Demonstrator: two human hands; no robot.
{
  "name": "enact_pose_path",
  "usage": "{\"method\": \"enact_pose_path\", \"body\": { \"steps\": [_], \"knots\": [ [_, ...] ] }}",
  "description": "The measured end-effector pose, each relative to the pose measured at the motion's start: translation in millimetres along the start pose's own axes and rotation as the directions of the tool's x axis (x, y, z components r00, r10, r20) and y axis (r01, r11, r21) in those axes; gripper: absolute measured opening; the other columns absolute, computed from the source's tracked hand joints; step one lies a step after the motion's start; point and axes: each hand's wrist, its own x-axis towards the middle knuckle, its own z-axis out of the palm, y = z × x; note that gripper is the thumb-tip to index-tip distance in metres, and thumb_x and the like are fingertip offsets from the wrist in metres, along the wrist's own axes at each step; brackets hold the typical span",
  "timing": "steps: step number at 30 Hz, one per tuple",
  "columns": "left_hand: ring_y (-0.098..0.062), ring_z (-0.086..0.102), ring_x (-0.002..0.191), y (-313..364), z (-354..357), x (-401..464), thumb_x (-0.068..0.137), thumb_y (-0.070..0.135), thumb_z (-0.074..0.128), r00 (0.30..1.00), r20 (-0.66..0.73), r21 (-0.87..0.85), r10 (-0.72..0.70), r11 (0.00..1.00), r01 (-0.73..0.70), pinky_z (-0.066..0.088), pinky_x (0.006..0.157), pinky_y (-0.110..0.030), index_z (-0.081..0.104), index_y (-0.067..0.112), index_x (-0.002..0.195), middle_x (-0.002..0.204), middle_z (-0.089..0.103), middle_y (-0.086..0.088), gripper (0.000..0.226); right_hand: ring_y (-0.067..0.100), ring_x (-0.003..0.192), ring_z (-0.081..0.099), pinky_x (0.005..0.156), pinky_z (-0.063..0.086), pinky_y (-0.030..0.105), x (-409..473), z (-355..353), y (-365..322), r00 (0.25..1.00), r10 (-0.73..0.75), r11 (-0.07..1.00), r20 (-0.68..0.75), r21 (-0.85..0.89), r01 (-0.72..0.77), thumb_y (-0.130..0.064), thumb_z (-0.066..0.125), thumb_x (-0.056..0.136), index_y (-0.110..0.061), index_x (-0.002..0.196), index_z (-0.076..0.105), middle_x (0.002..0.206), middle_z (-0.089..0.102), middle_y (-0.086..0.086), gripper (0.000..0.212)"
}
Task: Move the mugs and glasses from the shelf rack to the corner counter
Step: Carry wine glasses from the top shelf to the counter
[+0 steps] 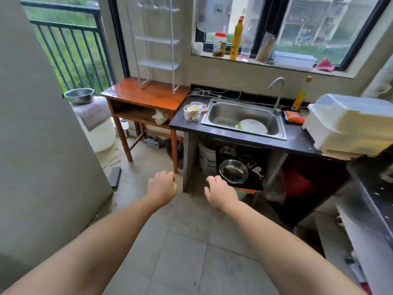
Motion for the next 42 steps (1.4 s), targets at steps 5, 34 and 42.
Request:
{"method": "enact_pose_path", "body": {
  "steps": [5,34,42],
  "knots": [
    [-0.023,0.054,0.097,-58.0,-27.8,47.3,0.093,0.025,0.043,0.997,-0.029,-0.035,-0.064,0.997,0.063,0.048,0.089,-0.039,0.059,0.016,0.101,0.104,0.058,-0.005,0.02,0.034,0.118,0.05,0.092,0.045,0.044,74.6,-8.9,-59.1,0.997,-0.071,0.997,-0.003,0.024,0.071,-0.033,0.037,0.099,-0.013,0.13,0.043,0.13,0.047,0.012,0.037],
    [-0.023,0.053,0.1,-267.8,-218.9,553.7,0.094,0.024,0.044,0.968,-0.247,-0.02,0.043,0.999,-0.05,0.041,0.082,-0.033,0.061,0.012,0.102,0.1,0.056,-0.004,0.022,0.032,0.11,0.056,0.083,0.047,0.038,618.7,-131.3,-266.2,0.96,-0.146,0.988,-0.237,0.01,0.153,-0.032,0.034,0.1,-0.014,0.129,0.044,0.128,0.05,0.011,0.035],
    [-0.03,0.052,0.108,-280.4,-281.5,680.6,0.092,0.024,0.04,0.954,-0.268,-0.039,0.134,0.988,-0.149,0.043,0.086,-0.039,0.062,0.009,0.105,0.111,0.059,-0.01,0.029,0.031,0.116,0.052,0.087,0.046,0.038,709.6,-201.3,-306.0,0.92,-0.094,0.994,-0.381,0.021,0.111,-0.03,0.035,0.1,-0.012,0.133,0.044,0.135,0.049,0.012,0.039]
  ]
}}
